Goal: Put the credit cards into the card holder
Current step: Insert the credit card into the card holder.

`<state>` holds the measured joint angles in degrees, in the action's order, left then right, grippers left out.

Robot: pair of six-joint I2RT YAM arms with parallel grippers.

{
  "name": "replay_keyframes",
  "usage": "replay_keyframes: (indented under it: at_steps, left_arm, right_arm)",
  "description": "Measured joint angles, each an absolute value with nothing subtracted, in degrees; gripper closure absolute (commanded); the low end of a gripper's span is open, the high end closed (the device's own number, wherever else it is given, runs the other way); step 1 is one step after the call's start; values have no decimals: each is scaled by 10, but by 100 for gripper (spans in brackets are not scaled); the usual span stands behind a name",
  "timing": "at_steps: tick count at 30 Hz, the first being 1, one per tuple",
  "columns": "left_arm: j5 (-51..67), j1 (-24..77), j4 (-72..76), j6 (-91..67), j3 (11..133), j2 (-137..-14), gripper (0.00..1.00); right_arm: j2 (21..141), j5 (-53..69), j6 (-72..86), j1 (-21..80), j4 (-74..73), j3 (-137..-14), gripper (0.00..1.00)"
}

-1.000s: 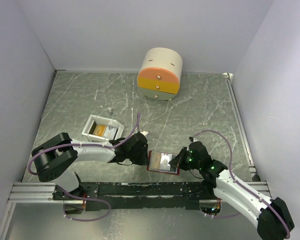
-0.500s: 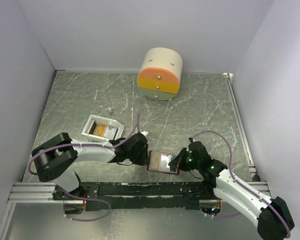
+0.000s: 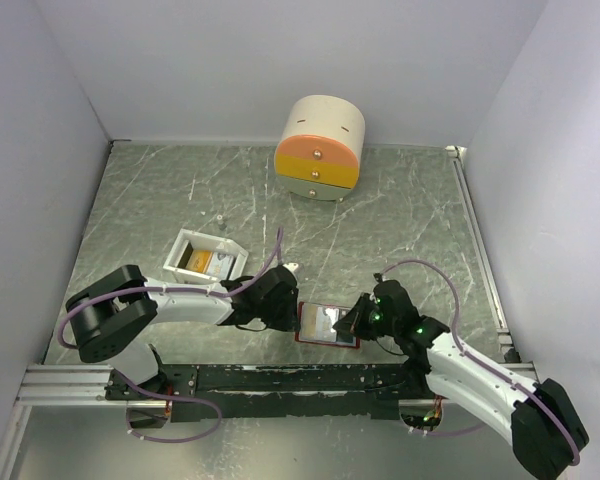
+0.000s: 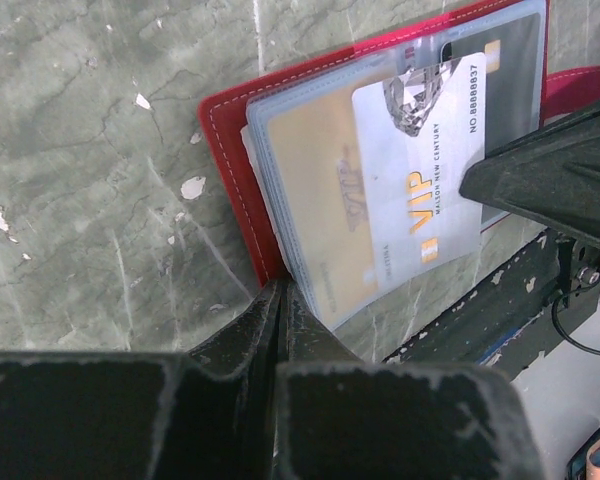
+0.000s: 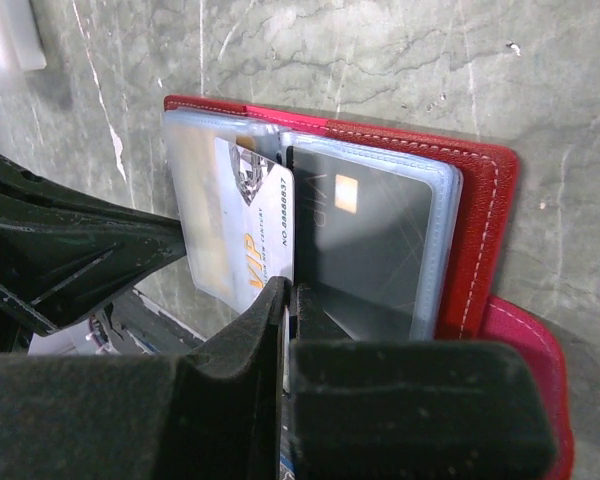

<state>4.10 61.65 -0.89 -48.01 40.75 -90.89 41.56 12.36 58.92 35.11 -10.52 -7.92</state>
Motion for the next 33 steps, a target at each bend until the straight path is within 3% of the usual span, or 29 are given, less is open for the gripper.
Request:
replay_keyframes:
  at_steps: [11, 20, 33]
  left_arm:
    - [41, 624, -4, -480, 409, -912, 90]
    - [41, 628, 3, -485, 409, -915, 90]
    - [38, 632, 6, -496, 408, -915, 89]
  right_arm:
    - [435, 133, 589, 354, -73, -78, 99]
    - [466, 128, 576, 359, -85, -94, 71]
    - [450, 86, 537, 361, -178, -143, 64]
